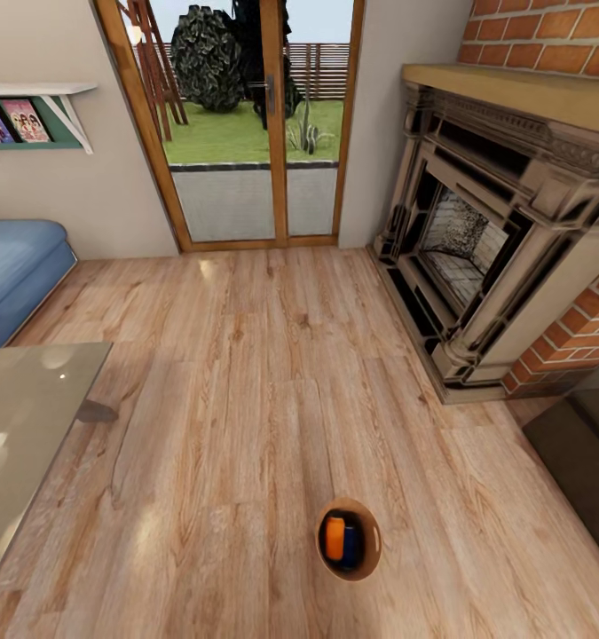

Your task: Put the three can of soda from the living room inside the tash can in the kitchen.

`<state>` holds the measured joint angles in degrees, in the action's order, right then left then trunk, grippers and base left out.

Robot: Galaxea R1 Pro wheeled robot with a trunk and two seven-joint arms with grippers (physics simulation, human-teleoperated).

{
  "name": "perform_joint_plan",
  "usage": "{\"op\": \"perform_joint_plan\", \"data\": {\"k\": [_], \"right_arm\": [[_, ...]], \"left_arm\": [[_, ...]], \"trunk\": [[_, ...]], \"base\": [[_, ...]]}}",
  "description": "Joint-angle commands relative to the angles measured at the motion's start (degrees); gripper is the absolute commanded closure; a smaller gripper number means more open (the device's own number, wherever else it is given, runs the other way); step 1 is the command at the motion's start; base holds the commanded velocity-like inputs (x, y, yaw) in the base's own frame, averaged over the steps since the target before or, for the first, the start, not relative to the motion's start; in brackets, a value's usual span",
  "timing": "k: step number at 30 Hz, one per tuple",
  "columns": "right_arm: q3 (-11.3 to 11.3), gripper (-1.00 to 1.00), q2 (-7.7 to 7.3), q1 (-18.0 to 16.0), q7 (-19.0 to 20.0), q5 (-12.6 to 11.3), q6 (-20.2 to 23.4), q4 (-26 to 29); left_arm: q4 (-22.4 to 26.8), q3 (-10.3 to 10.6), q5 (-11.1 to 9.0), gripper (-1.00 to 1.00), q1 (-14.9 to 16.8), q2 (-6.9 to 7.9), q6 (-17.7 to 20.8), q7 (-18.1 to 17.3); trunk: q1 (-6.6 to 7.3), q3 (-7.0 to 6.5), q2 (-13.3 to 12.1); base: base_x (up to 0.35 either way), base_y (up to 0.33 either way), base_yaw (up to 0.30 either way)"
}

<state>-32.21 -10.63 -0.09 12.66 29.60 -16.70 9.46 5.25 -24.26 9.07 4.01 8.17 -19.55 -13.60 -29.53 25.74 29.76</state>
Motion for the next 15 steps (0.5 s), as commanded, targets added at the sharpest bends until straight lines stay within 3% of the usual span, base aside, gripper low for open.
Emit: {"op": "perform_joint_plan", "data": {"k": [1, 15], "right_arm": [[-0.01, -1.00, 0.00, 0.00, -0.02, -0.03, 0.00, 0.04], [-0.25, -1.00, 0.22, 0.00, -0.09, -0.77, 0.06, 0.65]], "left_arm": [[0.00, 0.00, 0.01, -1.00, 0.01, 0.00, 0.04, -0.01], [0.02, 0.00, 0.07, -1.00, 0.03, 0.05, 0.54, -0.02]], "trunk": [[0.00, 0.00, 0.00], [0.00, 0.00, 0.00]], "base": [[0.000, 0.000, 0.000], [0.000, 0.000, 0.000]]}}
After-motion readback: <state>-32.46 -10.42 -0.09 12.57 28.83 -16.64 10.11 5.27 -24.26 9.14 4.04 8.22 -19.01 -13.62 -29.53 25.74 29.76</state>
